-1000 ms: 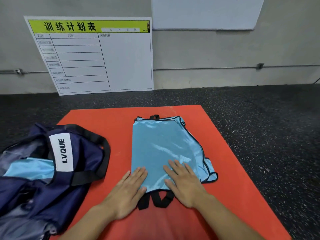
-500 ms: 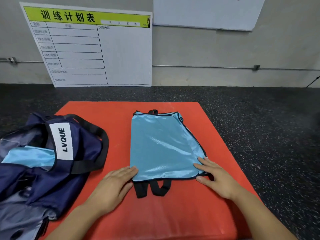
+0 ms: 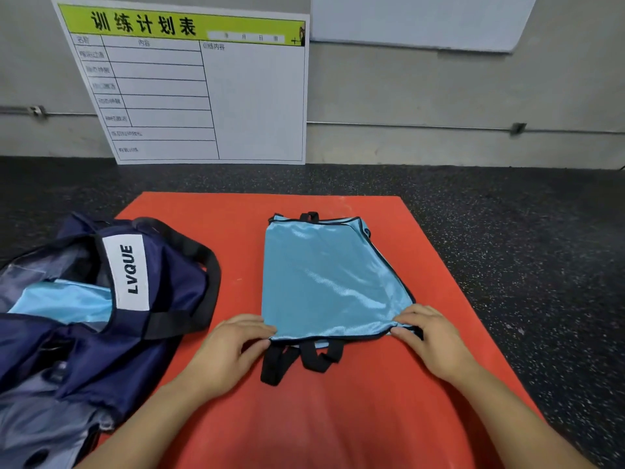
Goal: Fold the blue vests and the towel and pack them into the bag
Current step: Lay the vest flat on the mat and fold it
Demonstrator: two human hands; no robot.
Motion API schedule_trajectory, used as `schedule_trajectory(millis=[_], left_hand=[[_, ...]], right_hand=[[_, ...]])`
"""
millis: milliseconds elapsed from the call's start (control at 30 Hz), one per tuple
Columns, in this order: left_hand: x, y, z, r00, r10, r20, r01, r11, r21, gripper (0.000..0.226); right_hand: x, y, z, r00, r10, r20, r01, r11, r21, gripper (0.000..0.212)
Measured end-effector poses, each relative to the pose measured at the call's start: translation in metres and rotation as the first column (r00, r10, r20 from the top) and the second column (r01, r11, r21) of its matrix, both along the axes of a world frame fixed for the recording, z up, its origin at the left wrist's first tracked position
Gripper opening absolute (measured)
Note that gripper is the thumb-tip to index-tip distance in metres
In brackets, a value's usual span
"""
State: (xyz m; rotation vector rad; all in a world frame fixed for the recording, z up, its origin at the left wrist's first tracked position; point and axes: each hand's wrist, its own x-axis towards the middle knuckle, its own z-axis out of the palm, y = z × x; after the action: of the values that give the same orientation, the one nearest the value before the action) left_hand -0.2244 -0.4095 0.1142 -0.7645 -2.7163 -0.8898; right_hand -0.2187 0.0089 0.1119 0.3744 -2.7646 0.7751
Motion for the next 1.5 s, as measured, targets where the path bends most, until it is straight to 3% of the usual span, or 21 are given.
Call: schedule_trajectory(millis=[167, 267, 333, 467, 533, 633, 733, 800, 900, 967, 1033, 1133, 1367, 1500], left_hand=[[0.021, -0.014, 0.024, 0.940, -0.134, 0.313, 0.105, 0.989, 0.107, 0.015], [0.043, -0.026, 0.041, 0.830, -0.220, 0.512, 0.106, 0.964, 0.242, 0.025], [0.057, -0.034, 0.051, 0.804, -0.232, 0.548, 0.039, 0.940, 0.340, 0.024], [0.073, -0.034, 0.065, 0.759, -0.202, 0.619, -0.223, 0.812, 0.539, 0.041], [0.076, -0.029, 0.064, 0.683, -0.196, 0.704, -0.385, 0.723, 0.574, 0.031], [0.074, -0.025, 0.051, 0.594, -0.030, 0.804, -0.577, 0.681, 0.451, 0.022], [0.068, -0.024, 0.039, 0.561, 0.109, 0.821, -0.660, 0.658, 0.363, 0.018], [0.065, -0.024, 0.041, 0.586, 0.173, 0.791, -0.674, 0.646, 0.359, 0.011], [0.069, -0.023, 0.052, 0.657, 0.108, 0.746, -0.595, 0.682, 0.426, 0.017], [0.075, -0.024, 0.062, 0.650, -0.023, 0.760, -0.505, 0.734, 0.455, 0.024], [0.079, -0.026, 0.065, 0.598, -0.114, 0.793, -0.410, 0.807, 0.426, 0.029], [0.081, -0.028, 0.062, 0.599, -0.080, 0.797, -0.310, 0.894, 0.323, 0.030], [0.077, -0.028, 0.057, 0.593, -0.054, 0.804, -0.348, 0.883, 0.316, 0.030], [0.076, -0.032, 0.060, 0.566, -0.112, 0.817, -0.314, 0.886, 0.340, 0.029]], right_hand=[[0.024, 0.000, 0.029, 0.921, 0.202, 0.334, -0.190, 0.979, -0.069, 0.008], [0.043, -0.006, 0.056, 0.841, 0.287, 0.459, -0.253, 0.958, -0.134, 0.022], [0.057, -0.017, 0.070, 0.797, 0.351, 0.492, -0.238, 0.931, -0.278, 0.032], [0.083, -0.037, 0.086, 0.718, 0.458, 0.524, -0.048, 0.783, -0.620, 0.046], [0.088, -0.044, 0.083, 0.709, 0.458, 0.536, 0.078, 0.704, -0.706, 0.054], [0.085, -0.054, 0.072, 0.733, 0.341, 0.588, 0.207, 0.712, -0.671, 0.061], [0.074, -0.058, 0.064, 0.725, 0.205, 0.658, 0.327, 0.738, -0.590, 0.027], [0.067, -0.058, 0.063, 0.714, 0.167, 0.679, 0.415, 0.681, -0.604, 0.023], [0.062, -0.055, 0.070, 0.692, 0.264, 0.672, 0.499, 0.498, -0.710, 0.034], [0.062, -0.046, 0.075, 0.631, 0.387, 0.673, 0.516, 0.439, -0.736, 0.048], [0.063, -0.035, 0.076, 0.575, 0.440, 0.690, 0.500, 0.478, -0.722, 0.061], [0.065, -0.019, 0.070, 0.521, 0.487, 0.701, 0.444, 0.547, -0.709, 0.074], [0.074, 0.012, 0.073, 0.523, 0.622, 0.583, 0.329, 0.484, -0.811, 0.090], [0.077, -0.003, 0.072, 0.476, 0.592, 0.650, 0.270, 0.605, -0.749, 0.081]])
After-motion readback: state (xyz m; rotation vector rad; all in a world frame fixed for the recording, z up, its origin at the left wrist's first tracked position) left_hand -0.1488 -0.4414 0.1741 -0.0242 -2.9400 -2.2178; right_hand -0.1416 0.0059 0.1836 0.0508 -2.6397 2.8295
